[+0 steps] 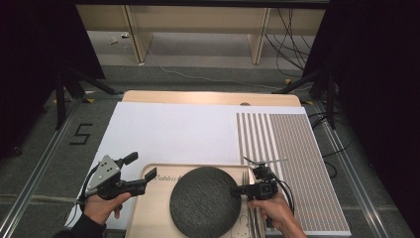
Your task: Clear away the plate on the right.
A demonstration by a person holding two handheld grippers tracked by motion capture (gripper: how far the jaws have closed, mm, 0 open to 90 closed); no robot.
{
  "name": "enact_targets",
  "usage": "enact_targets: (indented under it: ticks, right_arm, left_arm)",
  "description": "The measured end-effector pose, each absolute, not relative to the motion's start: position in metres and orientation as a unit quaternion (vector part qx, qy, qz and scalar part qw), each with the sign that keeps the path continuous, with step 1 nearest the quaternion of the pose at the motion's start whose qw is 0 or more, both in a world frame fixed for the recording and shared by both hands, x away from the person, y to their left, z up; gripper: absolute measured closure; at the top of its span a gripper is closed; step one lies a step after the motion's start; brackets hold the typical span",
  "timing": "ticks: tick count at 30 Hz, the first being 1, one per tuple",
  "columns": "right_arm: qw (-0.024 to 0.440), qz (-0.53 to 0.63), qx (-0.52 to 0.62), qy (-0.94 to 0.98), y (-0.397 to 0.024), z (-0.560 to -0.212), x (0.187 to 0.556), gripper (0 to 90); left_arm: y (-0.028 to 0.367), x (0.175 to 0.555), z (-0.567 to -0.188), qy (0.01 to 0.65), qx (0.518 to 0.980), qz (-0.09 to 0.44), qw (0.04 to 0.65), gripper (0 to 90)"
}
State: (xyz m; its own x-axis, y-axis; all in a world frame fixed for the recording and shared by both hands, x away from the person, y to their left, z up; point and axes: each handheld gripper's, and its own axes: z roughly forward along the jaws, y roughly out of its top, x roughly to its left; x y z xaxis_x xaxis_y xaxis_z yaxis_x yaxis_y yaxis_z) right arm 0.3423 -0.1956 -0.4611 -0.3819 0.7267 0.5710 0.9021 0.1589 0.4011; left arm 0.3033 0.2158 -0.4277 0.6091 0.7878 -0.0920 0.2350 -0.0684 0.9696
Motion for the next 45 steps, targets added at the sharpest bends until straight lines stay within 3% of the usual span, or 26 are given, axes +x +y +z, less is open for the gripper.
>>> enact_targets:
  ticks: [19,25,31,45]
  right_arm:
    - [0.074,-0.293,-0.52,-0.799,-0.185,-0.464,0.34,67.1]
    - [0.043,-0.275,-0.498,-0.821,-0.179,-0.459,0.337,59.7]
    - [0.023,-0.322,-0.494,-0.807,-0.186,-0.447,0.337,48.8]
    - [-0.056,-0.431,-0.458,-0.776,-0.198,-0.419,0.328,34.4]
  left_arm:
    - [0.216,0.303,-0.428,0.37,0.691,0.242,0.572,16.0]
    - [0.216,0.303,-0.428,0.37,0.691,0.241,0.573,16.0]
    - [0.216,0.303,-0.428,0.37,0.691,0.24,0.573,16.0]
    - [0.217,0.304,-0.428,0.371,0.69,0.238,0.574,15.9]
